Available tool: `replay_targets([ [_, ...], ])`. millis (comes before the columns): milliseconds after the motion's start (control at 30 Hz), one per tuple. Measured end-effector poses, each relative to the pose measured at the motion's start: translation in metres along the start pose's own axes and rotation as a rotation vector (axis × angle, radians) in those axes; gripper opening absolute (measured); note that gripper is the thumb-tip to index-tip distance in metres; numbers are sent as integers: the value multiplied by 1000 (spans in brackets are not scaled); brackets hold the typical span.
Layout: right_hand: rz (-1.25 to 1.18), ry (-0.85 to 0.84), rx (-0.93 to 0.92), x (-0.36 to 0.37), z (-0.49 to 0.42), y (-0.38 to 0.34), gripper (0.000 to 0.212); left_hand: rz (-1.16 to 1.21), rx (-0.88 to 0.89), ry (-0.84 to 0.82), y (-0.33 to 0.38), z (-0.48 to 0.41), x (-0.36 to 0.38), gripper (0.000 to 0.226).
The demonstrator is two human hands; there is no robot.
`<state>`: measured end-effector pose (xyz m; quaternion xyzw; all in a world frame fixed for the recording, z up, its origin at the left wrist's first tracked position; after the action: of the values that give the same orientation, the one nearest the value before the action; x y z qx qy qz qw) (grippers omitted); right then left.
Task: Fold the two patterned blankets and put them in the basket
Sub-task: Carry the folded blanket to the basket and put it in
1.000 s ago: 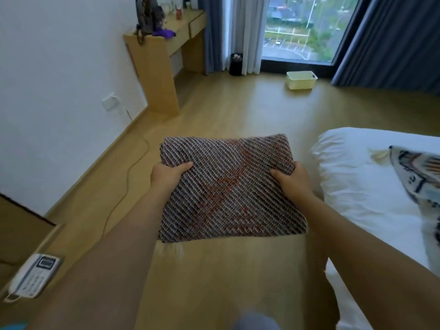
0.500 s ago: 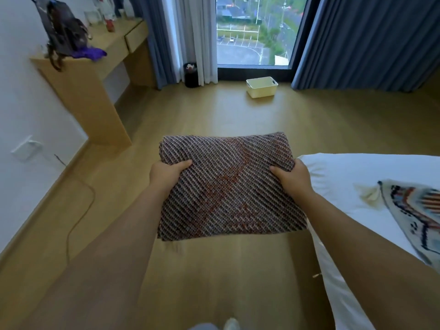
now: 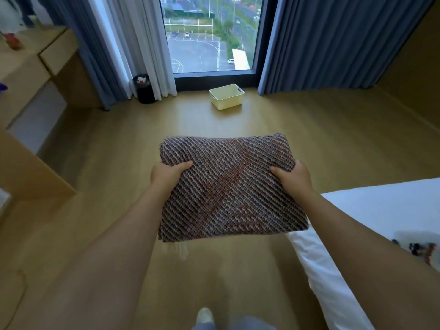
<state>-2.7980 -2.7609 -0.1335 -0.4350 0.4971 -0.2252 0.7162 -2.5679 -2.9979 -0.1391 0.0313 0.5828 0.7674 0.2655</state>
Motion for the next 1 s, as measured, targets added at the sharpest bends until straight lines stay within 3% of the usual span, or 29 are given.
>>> replay_targets([
  [300, -23, 47, 52, 15, -221, -42, 44, -26, 27, -76, 100, -185, 115, 65],
  [633, 3, -14, 44, 24, -477, -93, 45, 20, -5, -12, 198, -374, 241, 72],
  [1000, 42, -44, 103, 85, -767, -132, 41, 9, -100, -35, 277, -632, 373, 72],
])
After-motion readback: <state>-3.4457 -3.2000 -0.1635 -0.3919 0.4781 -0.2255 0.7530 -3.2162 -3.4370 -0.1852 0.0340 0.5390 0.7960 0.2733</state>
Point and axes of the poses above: each hand's wrist, its own z-axis away from the middle knuckle, its own x-axis out of the palm, y = z × x, the point moved 5 cm from there along -z, towards the middle knuckle, and after that the axes turned 3 degrees about x, right-handed, at the moved point
